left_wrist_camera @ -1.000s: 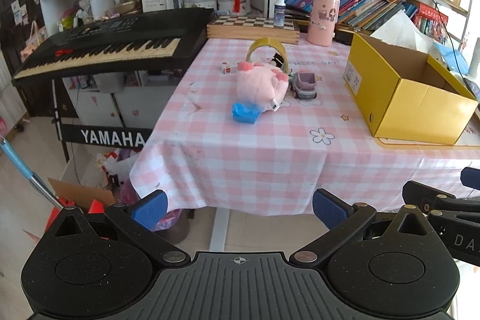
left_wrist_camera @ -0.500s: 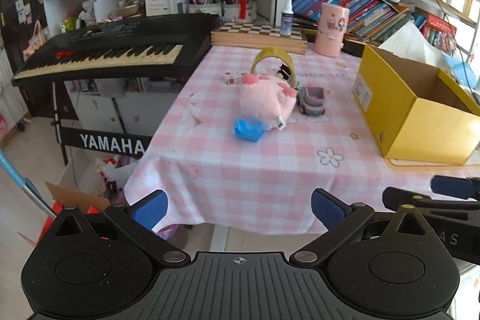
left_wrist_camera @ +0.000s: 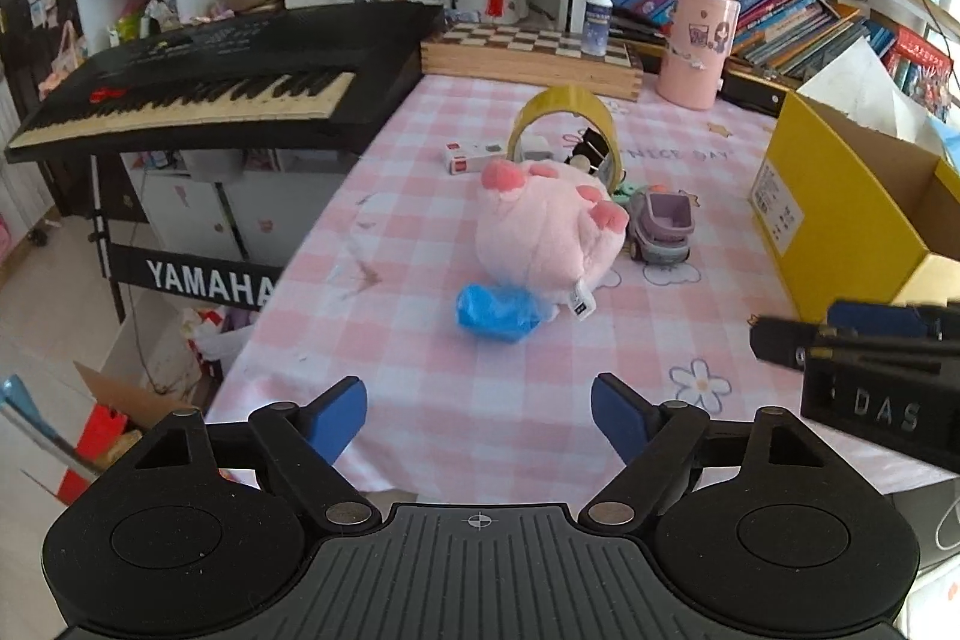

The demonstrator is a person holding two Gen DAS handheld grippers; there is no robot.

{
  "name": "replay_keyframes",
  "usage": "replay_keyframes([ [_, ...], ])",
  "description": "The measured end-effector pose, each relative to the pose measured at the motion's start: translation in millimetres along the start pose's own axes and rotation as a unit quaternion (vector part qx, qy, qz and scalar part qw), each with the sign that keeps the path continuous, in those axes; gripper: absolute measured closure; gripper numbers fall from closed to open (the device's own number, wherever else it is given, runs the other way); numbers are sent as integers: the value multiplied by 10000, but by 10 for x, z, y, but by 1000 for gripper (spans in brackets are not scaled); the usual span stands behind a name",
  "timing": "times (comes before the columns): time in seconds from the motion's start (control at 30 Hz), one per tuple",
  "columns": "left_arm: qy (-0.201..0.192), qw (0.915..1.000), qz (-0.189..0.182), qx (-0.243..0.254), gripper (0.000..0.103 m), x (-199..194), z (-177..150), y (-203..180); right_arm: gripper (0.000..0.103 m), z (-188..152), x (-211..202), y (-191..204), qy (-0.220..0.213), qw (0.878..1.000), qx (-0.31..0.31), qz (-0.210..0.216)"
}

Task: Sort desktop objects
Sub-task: 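Close the left gripper on the blue item while the right gripper grasps the grey-purple toy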

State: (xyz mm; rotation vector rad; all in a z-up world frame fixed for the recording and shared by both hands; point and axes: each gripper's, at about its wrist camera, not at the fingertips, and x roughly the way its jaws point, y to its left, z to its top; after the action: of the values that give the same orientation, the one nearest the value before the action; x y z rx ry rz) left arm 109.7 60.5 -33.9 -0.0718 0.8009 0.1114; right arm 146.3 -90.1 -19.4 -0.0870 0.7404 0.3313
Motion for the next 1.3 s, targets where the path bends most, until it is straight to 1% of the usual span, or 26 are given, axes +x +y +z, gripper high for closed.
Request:
replay_keyframes([
  [0.1, 79, 10000, -15, 48, 21, 180, 65, -44, 56, 112, 125, -28, 16, 10000, -72, 57],
  [0.37, 211, 9995, 149, 175, 22, 583, 213, -105, 55, 282, 409, -83, 203, 9994, -223, 140],
  [0.4, 239, 9994, 159, 206, 23, 626, 222, -114, 55, 294, 443, -91, 229, 9994, -235, 143],
  [0.43, 265, 9992, 169, 231, 29, 662, 228, -118, 55, 306, 477, -98, 254, 9993, -245, 147],
  [0.47, 307, 9991, 173, 252, 32, 701, 233, -123, 55, 315, 510, -105, 277, 9992, -254, 161],
  [0.63, 402, 9983, 205, 364, 35, 834, 267, -175, 54, 365, 670, -133, 403, 9986, -254, 218],
  [0.7, 396, 9981, 216, 416, 40, 852, 289, -185, 52, 389, 733, -146, 448, 9985, -229, 226],
  [0.83, 385, 9977, 210, 508, 56, 868, 329, -206, 50, 441, 863, -155, 528, 9982, -182, 210],
  [0.93, 377, 9974, 187, 580, 62, 873, 348, -211, 47, 485, 967, -148, 563, 9982, -172, 140],
  [1.0, 364, 9976, 154, 560, 64, 856, 353, -181, 46, 521, 1043, -145, 568, 9983, -124, 87],
  [1.07, 393, 9980, 177, 452, 64, 834, 355, -115, 42, 555, 1134, -147, 594, 9982, -16, 40],
  [1.17, 456, 9982, 228, 317, 65, 772, 349, -16, 42, 598, 1271, -129, 656, 9978, 53, 40],
  [1.23, 470, 9984, 224, 215, 65, 716, 342, 46, 41, 625, 1345, -113, 622, 9980, 64, 64],
  [1.3, 485, 9984, 257, 162, 65, 676, 338, 88, 37, 658, 1408, -91, 555, 9984, 40, 35],
])
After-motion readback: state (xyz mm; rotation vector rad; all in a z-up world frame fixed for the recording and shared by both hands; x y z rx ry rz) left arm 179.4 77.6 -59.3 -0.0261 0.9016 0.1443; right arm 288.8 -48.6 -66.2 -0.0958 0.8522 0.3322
